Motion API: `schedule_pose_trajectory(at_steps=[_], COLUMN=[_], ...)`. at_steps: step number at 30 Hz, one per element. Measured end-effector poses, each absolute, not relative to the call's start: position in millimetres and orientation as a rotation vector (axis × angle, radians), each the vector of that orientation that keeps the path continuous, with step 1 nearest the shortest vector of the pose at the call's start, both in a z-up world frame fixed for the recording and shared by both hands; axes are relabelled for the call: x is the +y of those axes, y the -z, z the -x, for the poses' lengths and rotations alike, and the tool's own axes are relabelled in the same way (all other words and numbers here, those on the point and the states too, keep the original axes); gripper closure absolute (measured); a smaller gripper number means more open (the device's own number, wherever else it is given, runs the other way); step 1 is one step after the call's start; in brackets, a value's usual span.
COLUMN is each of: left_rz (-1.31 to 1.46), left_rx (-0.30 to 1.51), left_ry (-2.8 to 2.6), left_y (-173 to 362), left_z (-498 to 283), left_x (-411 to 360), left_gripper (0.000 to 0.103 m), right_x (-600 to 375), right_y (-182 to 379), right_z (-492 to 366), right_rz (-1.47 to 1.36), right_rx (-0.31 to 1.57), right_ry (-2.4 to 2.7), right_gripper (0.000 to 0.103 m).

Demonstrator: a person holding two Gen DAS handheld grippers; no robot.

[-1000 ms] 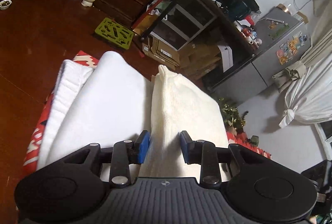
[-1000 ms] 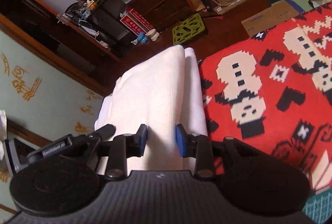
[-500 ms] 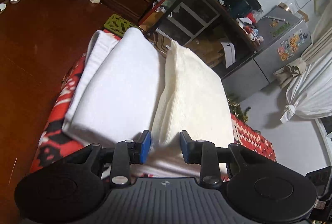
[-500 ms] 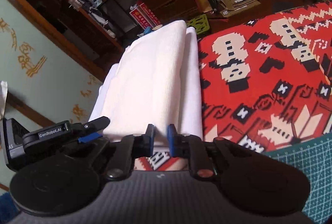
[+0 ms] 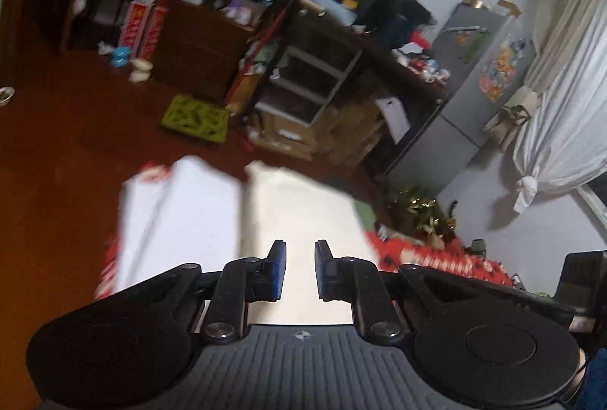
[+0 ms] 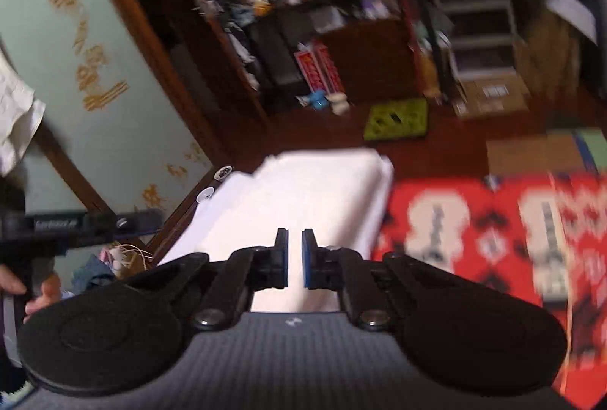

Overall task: Fold clothes
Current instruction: 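Lower the folded vest onto the white cloth stack with both grippers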

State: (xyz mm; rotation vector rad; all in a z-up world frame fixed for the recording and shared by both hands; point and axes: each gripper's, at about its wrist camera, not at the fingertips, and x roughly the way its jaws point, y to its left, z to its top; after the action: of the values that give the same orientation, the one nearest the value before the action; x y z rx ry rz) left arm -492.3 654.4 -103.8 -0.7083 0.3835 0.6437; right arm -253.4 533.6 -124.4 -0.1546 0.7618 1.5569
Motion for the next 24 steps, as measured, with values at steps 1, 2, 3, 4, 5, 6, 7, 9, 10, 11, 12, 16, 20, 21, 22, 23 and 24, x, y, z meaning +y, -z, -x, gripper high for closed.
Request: schedule_pose_trajectory(at_steps=[1,2,3,4,5,6,7,9,10,11,12,16,20,21,22,23,24], left_rz=[0.705,0.701,0.691,0.679,0.673,0.671,0.672,0.673,0.673,0.679,0.685,0.689,0.654,0.626,0.597,0.571,0.569], left_rx=[0.393,0.404,0.417,0.431,0.444,0.455,0.469,0.486,0.482,0.475,0.47,0.464,0.456,0.48,0.513,0.545,0.556], left_ry=[-0.643,-0.643,-0.647,-0.652,-0.655,-0.656,-0.664,-0.672,-0.669,-0.665,-0.66,-0.657,-0.546,-0.532,-0.53,-0.529,-0.534], left_y=[107.1,111.1,115.6,120.4,124.4,128.8,133.5,140.8,144.4,147.3,148.9,145.4,138.5,138.5,140.7,143.5,145.9], left_z=[479.4,467.2,458.0,449.8,446.5,444.6,444.0,447.4,451.6,456.2,460.4,472.3,472.2,469.7,467.5,465.7,467.0], left_x=[660.1,665.5,669.1,672.0,674.6,676.9,679.3,680.9,681.1,682.0,682.1,674.1,654.6,648.9,644.2,639.9,637.6], left_gripper=[0.089,0.09,0.093,0.094,0.094,0.096,0.097,0.101,0.101,0.1,0.1,0.101,0.1,0.1,0.1,0.1,0.1], right_x=[543.0,552.4,560.3,566.1,570.1,573.9,576.6,578.5,579.3,578.9,577.6,570.2,567.3,568.5,569.8,569.6,566.9], right_y=[123.6,122.8,124.5,127.1,130.3,134.1,138.8,148.6,153.5,157.1,158.9,154.7,147.8,148.9,151.0,153.7,156.3], right_z=[255.5,257.6,260.6,263.8,265.9,267.9,268.8,269.4,269.7,271.3,273.0,276.7,287.0,290.5,293.8,296.6,298.9], right_rz=[0.179,0.203,0.231,0.253,0.266,0.283,0.297,0.317,0.327,0.33,0.335,0.343,0.352,0.361,0.367,0.37,0.37], right_rx=[0.737,0.711,0.694,0.682,0.672,0.669,0.674,0.682,0.685,0.679,0.669,0.677,0.639,0.644,0.658,0.674,0.681], right_ry=[-1.573,-1.589,-1.598,-1.605,-1.605,-1.606,-1.611,-1.615,-1.617,-1.624,-1.632,-1.646,-1.697,-1.7,-1.701,-1.7,-1.695], right_gripper=[0.096,0.096,0.096,0.096,0.096,0.096,0.096,0.096,0.096,0.096,0.096,0.095,0.095,0.095,0.095,0.095,0.095])
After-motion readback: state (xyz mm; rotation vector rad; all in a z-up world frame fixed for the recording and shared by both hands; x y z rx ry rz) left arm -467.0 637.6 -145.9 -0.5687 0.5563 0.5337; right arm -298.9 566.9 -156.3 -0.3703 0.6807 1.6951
